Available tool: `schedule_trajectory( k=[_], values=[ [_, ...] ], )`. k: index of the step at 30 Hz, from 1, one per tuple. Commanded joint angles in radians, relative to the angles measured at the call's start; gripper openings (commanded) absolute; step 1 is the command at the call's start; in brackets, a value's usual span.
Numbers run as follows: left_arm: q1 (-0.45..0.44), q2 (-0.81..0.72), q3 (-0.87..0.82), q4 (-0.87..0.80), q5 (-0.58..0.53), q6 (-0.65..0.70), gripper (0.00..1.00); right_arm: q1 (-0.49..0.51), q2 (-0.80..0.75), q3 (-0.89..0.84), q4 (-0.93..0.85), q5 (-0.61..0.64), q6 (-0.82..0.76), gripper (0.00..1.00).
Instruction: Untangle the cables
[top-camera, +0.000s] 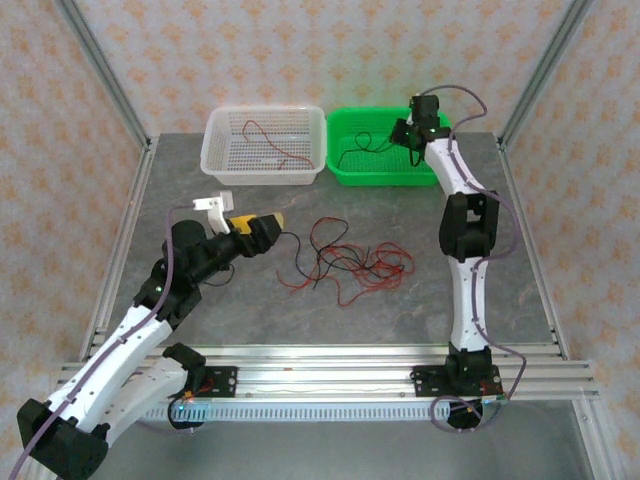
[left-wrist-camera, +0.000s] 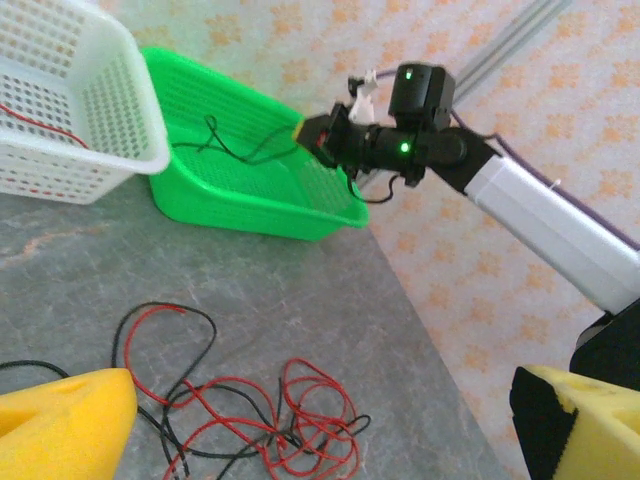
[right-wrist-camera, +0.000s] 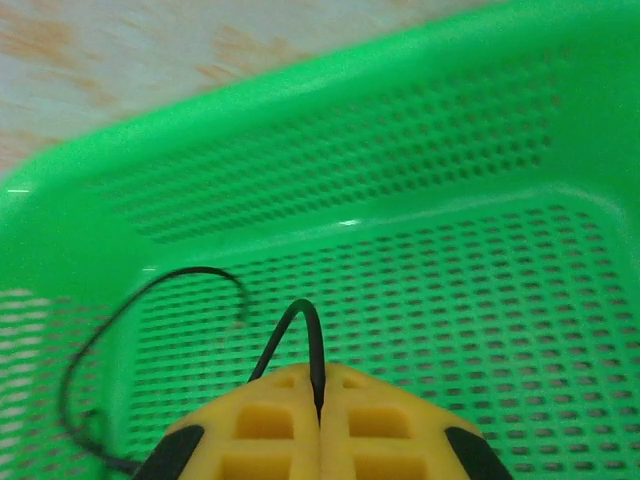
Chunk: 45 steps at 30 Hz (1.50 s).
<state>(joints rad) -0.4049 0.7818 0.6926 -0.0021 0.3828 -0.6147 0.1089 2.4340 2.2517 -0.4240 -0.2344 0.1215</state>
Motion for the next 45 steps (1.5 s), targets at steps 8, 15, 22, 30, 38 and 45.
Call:
schedule_trajectory(
  k=[8, 15, 22, 30, 38, 45],
  values=[
    [0.006, -0.009, 0.094, -0.229, -0.154, 0.038, 0.94, -0.008, 0.120, 0.134, -0.119, 0.244, -0.069, 0.16],
    [0.006, 0.038, 0.122, -0.338, -0.224, -0.003, 0.89, -0.008, 0.107, 0.144, -0.143, 0.303, -0.085, 0.45],
    [0.006, 0.094, 0.108, -0.417, -0.280, -0.037, 0.84, -0.005, 0.035, 0.143, -0.190, 0.366, -0.091, 0.54],
    [-0.001, 0.199, 0.088, -0.474, -0.306, -0.052, 0.79, 0.059, -0.136, 0.072, -0.246, 0.477, -0.125, 0.63],
    [-0.085, 0.345, 0.075, -0.453, -0.338, -0.068, 0.75, 0.181, -0.373, -0.108, -0.288, 0.562, -0.113, 0.69],
    [-0.178, 0.501, 0.126, -0.402, -0.358, -0.083, 0.67, 0.263, -0.633, -0.406, -0.244, 0.542, -0.060, 0.69]
  ],
)
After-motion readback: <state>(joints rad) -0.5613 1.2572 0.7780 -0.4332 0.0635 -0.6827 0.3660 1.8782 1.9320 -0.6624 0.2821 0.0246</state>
